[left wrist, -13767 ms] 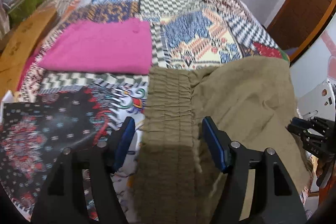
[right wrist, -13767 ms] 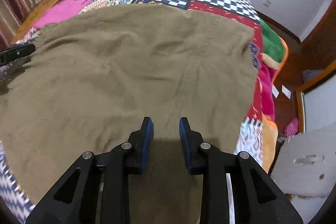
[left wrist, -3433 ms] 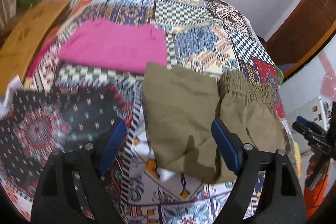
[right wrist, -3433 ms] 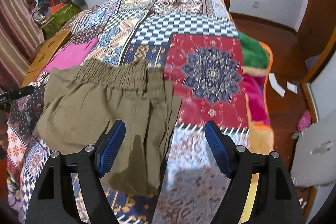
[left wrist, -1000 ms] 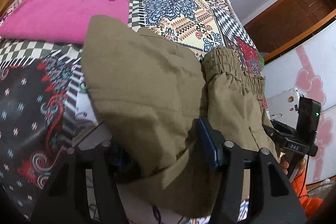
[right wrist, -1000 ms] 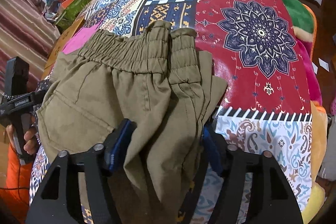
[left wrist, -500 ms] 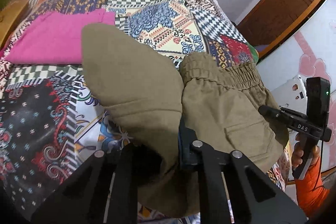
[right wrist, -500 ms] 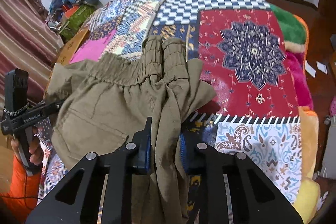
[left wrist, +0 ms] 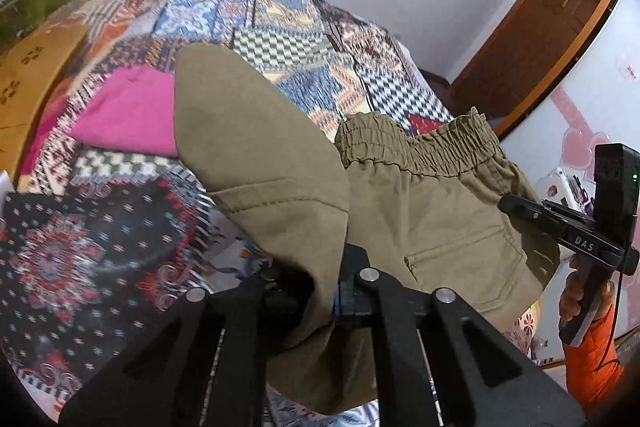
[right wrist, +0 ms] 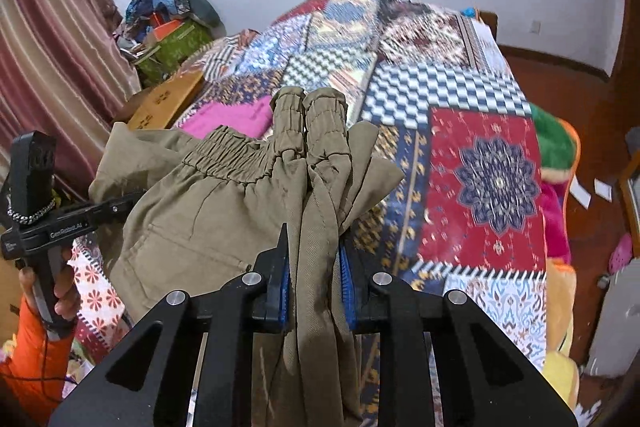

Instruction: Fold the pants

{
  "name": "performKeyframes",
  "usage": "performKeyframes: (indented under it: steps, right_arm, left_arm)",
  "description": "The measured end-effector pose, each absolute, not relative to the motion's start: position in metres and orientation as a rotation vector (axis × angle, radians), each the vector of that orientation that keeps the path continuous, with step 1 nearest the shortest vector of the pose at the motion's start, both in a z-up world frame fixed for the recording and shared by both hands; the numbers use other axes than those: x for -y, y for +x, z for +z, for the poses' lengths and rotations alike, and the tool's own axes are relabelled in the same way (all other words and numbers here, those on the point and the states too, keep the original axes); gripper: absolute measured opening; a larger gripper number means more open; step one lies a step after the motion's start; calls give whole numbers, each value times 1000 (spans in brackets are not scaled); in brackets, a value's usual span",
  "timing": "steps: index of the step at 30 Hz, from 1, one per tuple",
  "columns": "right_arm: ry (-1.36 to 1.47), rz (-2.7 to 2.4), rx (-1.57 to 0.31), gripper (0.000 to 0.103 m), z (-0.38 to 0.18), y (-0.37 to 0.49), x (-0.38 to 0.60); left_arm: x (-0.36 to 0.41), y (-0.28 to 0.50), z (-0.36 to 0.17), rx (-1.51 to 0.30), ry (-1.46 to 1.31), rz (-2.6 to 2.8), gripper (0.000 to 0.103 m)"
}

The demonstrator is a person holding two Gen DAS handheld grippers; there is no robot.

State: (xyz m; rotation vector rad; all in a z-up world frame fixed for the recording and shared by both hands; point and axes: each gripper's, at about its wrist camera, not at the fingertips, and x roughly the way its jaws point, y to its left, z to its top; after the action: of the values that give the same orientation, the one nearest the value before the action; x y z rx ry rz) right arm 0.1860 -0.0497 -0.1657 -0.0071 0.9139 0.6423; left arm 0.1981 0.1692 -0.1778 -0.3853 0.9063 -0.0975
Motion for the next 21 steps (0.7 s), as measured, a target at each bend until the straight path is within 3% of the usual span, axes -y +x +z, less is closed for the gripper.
performKeyframes:
  steps: [21]
  right_arm:
    - [-78,675,-790,18,-131,242,-83]
  left_arm:
    - [-302,252,-147,-820,-379,48,8]
